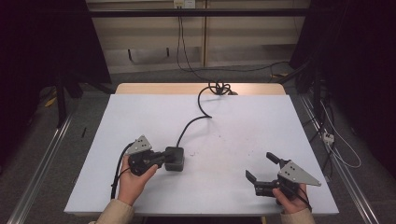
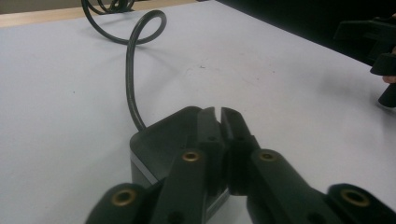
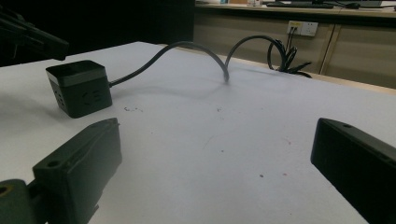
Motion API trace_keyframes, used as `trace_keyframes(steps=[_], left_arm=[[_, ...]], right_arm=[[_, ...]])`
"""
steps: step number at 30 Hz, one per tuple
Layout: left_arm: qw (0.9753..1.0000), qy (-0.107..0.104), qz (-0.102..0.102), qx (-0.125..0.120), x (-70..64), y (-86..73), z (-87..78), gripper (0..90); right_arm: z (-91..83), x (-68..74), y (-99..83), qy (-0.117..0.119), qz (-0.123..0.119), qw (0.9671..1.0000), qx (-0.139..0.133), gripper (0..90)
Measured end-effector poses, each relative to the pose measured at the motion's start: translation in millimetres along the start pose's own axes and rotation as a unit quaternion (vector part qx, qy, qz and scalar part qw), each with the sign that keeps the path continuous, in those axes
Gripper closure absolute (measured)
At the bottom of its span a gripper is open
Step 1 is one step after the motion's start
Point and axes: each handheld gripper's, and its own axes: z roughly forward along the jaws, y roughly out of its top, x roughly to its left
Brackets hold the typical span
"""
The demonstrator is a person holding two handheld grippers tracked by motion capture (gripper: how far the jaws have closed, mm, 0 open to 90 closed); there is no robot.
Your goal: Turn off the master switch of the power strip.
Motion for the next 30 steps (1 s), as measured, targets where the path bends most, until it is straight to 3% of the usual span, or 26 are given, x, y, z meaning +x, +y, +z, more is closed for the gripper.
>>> trace_keyframes(steps=[5,19,30], left_arm=[[0.9999,-0.012,-0.004,0.002,-0.6,1.2,-0.9,68.2],[0.9995,-0.003,-0.030,-0.005,5.0,2.0,-13.0,33.9],[0.9994,-0.004,-0.033,-0.009,10.1,-0.8,-20.4,23.2]], right_arm=[[1.0,0.5,0.1,0.000,-0.001,1.0000,0.001,1.4],[1.3,1.0,0.4,0.001,-0.002,1.0000,0.001,1.4],[1.1,0.9,0.3,0.001,-0.002,1.0000,0.002,1.4]])
